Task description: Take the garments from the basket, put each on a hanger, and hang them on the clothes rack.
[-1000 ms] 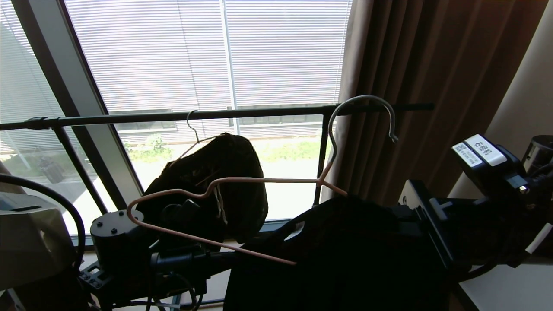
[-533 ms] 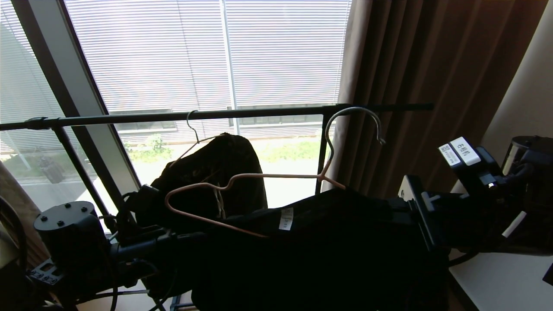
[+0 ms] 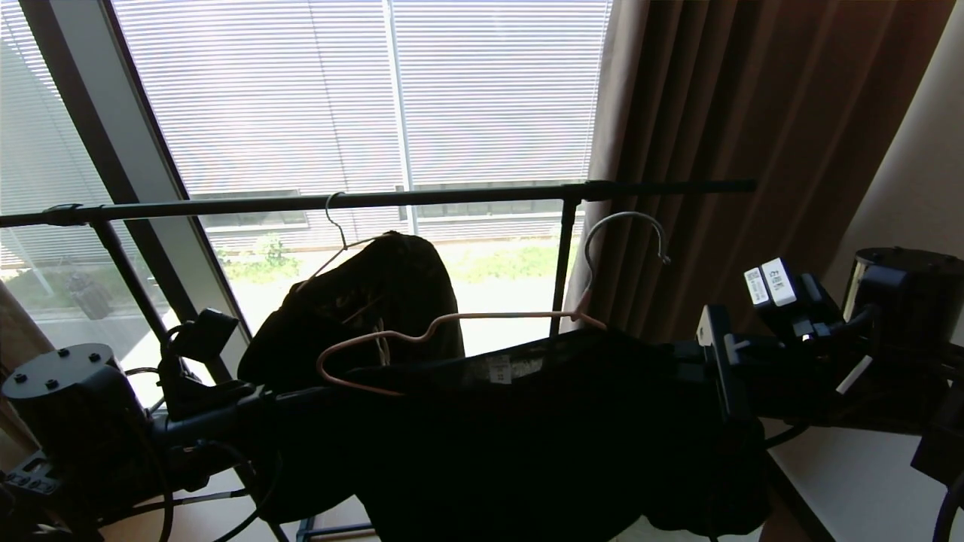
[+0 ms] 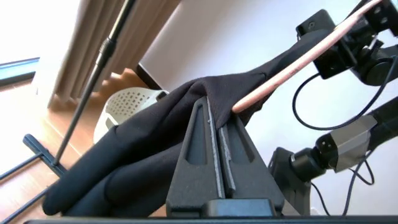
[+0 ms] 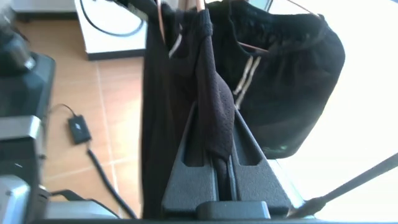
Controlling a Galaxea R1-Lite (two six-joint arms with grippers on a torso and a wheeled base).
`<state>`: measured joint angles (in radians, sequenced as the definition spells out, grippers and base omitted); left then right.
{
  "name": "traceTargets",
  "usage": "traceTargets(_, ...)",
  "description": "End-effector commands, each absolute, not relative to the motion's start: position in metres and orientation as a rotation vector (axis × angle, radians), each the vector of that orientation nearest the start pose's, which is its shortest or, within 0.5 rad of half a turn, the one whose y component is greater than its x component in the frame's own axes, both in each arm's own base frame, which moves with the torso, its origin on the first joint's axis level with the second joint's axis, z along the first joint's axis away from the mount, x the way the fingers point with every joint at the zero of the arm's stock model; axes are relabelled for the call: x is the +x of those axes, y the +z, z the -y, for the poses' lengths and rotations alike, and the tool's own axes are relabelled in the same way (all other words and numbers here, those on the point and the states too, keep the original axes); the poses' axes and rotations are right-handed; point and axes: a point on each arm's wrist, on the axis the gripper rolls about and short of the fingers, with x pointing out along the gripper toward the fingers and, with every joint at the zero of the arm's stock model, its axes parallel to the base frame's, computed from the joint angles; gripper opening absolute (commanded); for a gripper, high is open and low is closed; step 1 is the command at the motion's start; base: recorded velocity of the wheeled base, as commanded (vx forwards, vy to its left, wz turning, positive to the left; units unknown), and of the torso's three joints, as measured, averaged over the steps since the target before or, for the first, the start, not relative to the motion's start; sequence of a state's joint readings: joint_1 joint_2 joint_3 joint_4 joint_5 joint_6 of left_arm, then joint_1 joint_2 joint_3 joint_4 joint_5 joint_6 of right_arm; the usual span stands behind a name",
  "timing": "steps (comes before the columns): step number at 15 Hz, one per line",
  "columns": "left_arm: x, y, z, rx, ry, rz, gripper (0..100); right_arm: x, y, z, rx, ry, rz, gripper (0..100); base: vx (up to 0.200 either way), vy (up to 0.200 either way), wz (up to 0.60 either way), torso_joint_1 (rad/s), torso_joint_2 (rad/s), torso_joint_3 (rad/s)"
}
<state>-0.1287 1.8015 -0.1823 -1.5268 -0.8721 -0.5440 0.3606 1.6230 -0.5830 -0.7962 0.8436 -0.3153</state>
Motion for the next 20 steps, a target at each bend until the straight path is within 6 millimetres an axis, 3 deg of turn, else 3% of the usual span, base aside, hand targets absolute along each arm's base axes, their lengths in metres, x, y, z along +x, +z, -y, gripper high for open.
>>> traceTargets(1,0.224,0.111,0.041,-0.525,-0.936,-0.327,0,0.246,0.158,-0.101,-0.227,1.195,-0.072,0,0.000,0.000,0.00,0.000,0.00,0.000)
traceTargets(9,0.218,0.127,0.025,-0.506,-0.883,-0.243,0,0.255,0.148,-0.098,-0.261,1.182,-0.082,0,0.000,0.000,0.00,0.000,0.00,0.000)
traceTargets(13,0.224,0.135,0.044,-0.497,-0.966,-0.263,0,0.250,0.140,-0.118,-0.263,1.235,-0.108,0,0.000,0.000,0.00,0.000,0.00,0.000)
traceTargets(17,0.230,0.176,0.051,-0.501,-0.967,-0.353,0,0.246,0.138,-0.130,-0.283,1.188,-0.135,0,0.000,0.000,0.00,0.000,0.00,0.000)
traceTargets(20,0.230,0.184,0.061,-0.438,-1.007,-0.371,0,0.246,0.129,-0.143,-0.295,1.182,-0.169,0,0.000,0.000,0.00,0.000,0.00,0.000)
